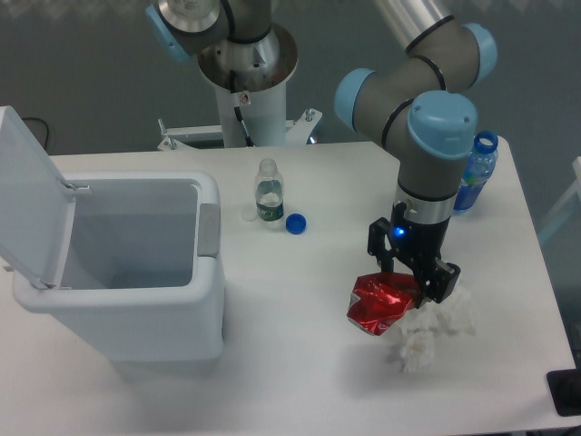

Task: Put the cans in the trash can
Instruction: 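Grip the crushed red can and lift it off the tissue, then carry the held red can across the table over the white bin, then lower the red can into the bin opening, then open the gripper to drop the can and raise away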

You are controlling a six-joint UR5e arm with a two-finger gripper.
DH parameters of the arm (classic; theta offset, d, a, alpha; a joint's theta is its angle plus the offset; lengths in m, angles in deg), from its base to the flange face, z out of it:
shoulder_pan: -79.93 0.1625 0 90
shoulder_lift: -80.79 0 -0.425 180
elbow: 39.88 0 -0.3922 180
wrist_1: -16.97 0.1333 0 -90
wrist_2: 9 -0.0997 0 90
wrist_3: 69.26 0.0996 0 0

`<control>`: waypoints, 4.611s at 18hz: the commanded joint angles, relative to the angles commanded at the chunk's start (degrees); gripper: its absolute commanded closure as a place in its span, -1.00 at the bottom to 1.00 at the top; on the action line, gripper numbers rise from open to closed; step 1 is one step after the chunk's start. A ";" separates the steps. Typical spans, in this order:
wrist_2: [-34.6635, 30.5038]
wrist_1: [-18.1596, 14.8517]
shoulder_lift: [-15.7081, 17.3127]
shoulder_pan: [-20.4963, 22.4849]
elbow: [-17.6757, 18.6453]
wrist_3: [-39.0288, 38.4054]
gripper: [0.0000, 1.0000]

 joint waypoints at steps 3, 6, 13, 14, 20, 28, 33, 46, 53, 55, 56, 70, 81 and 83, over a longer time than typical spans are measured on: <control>0.18 0.09 0.09 0.09 0.36 0.00 -0.31; 0.35 0.09 0.09 0.17 -0.26 -1.31 -0.31; 2.72 0.09 1.40 0.44 -3.51 -9.75 -0.31; 2.72 0.09 1.67 0.35 -3.60 -10.54 -0.31; 9.30 0.18 2.20 0.09 -7.11 -21.16 -0.31; 10.90 -0.17 7.72 -1.58 -3.34 -25.13 -0.32; 10.81 -2.46 11.07 -5.18 -2.72 -29.08 -0.32; 11.69 -5.27 17.57 -11.60 -1.05 -31.64 -0.32; 11.60 -7.38 21.53 -15.03 1.85 -32.08 -0.32; 11.43 -8.35 21.97 -16.08 2.55 -32.08 -0.32; 11.42 -8.61 22.15 -16.43 2.73 -32.08 -0.32; 11.34 -9.49 21.97 -19.68 4.75 -31.99 -0.44; 11.25 -9.40 21.80 -20.92 4.92 -31.90 -0.99; 11.25 -9.32 21.80 -20.83 5.01 -31.90 -0.99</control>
